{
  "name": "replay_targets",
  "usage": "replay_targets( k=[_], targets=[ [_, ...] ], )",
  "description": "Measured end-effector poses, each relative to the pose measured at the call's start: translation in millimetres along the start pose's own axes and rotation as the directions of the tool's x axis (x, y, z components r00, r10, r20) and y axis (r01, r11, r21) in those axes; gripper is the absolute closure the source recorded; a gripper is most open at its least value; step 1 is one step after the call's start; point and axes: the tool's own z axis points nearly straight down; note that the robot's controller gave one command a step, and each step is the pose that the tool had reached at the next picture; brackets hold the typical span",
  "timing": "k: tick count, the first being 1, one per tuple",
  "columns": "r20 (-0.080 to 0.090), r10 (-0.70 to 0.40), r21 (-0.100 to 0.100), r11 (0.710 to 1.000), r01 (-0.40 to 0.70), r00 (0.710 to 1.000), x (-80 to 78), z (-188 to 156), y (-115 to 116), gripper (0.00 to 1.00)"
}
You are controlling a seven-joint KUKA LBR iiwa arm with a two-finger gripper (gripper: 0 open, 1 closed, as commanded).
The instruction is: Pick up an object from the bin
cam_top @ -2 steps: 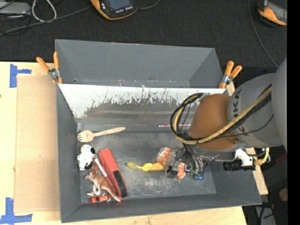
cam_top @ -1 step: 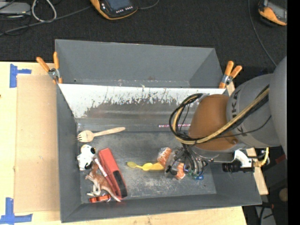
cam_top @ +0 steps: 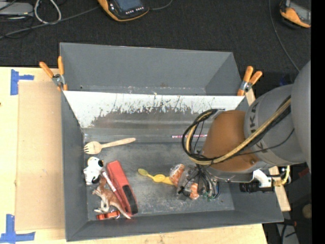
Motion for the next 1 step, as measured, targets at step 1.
replay_targets(
  k=[1],
  targets=[
    [-0.003,0.209,0.001,0.978,-0.209,0.978,0.7,4.5,5.9,1.00]
  ],
)
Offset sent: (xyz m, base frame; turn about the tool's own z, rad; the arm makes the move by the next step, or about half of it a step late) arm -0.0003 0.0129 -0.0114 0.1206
